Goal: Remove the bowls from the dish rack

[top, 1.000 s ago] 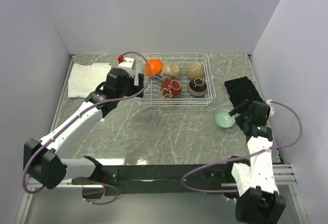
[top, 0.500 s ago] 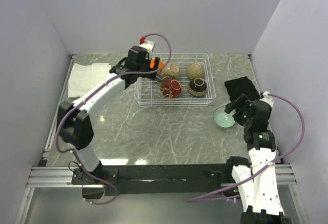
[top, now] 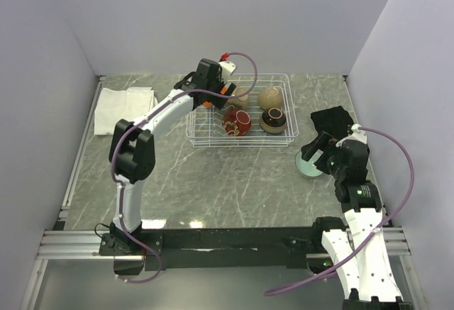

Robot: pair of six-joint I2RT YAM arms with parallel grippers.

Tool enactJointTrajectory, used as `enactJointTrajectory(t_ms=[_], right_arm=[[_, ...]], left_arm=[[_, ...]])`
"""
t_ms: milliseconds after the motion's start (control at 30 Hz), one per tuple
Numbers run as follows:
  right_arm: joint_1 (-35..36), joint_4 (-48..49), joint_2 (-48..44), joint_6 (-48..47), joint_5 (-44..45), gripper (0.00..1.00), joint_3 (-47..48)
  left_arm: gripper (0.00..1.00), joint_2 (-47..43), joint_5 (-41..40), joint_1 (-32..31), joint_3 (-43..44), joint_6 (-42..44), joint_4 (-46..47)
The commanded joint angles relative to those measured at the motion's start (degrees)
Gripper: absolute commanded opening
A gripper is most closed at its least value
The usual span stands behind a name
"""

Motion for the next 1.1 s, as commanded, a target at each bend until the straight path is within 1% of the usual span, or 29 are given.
enactJointTrajectory(t_ms=[0,167,333,467,567,667,867,1067], right_arm=[[1.1,2.5,0.9,-1.6,-2.0,1.0,2.7],[1.2,3.5,1.6,-2.3,-2.8,1.0,2.6],[1.2,4.2,1.9,-2.4,-3.5,1.0,2.2],[1.1,4.4,2.2,-2.5,-3.9,1.0,2.0],[1.2,4.6,2.2,-2.5,-3.9,1.0,1.7],[1.2,5.1,2.2,-2.3,-4.3,1.0,1.2],[1.1,6.0,2.4,-1.7,-4.9,1.0,0.4],[1.2,5.3,2.2,-1.9,-4.8,1.0,0.5]], left_arm=[[0.99,3.7,2.9,1.1,7.0,3.5,-0.5],[0.99,8.3,6.3,2.4,12.1,2.2,-1.1],[1.0,10.7,8.0,3.1,13.0,2.2,0.4],[1.0,12.8,9.0,3.7,15.7,2.1,-1.9],[0.99,12.5,11.9,3.9,14.7,2.3,-2.5],[0.99,12.2,11.7,3.9,13.4,2.3,-1.7],[0.99,13.2,9.2,3.9,13.4,1.0,-0.2],[0.93,14.1,8.9,3.8,13.7,0.6,0.0]])
